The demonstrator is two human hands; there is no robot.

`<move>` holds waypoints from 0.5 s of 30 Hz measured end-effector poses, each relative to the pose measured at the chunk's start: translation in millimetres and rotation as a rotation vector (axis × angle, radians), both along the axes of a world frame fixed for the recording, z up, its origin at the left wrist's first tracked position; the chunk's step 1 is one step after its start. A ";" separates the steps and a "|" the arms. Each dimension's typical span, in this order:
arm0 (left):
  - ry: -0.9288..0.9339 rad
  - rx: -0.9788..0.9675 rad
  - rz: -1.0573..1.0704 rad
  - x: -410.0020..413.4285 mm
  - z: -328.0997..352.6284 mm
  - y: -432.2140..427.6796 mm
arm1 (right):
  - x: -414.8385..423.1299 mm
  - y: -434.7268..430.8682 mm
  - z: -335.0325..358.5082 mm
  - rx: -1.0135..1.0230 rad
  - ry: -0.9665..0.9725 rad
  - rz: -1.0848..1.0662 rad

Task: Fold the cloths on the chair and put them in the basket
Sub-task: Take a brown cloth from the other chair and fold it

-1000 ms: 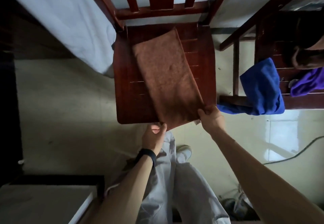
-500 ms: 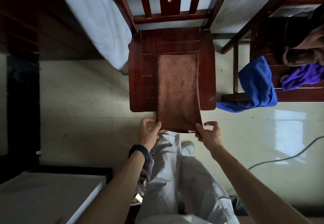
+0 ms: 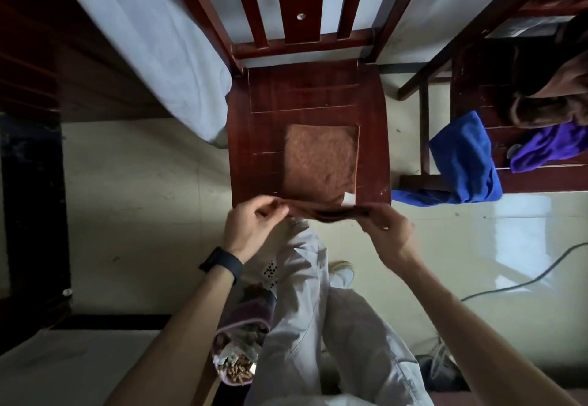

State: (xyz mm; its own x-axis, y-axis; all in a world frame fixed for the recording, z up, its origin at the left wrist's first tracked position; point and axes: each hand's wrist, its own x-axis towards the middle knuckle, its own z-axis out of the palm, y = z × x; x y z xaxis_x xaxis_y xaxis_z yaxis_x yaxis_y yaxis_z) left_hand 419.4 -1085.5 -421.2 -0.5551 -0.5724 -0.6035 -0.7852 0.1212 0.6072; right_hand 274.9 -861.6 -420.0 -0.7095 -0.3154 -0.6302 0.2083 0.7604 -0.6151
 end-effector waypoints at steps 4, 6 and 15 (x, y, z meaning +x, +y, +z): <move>0.027 -0.120 -0.032 -42.6 -24.3 -34.3 | -44.4 -30.8 -24.2 0.057 0.136 0.059; 0.002 -0.065 -0.041 -64.3 -40.0 -48.7 | -67.4 -50.1 -39.4 0.090 0.131 0.039; -0.086 -0.091 -0.137 -127.3 -102.2 -80.8 | -118.2 -100.3 -85.1 0.209 0.041 0.001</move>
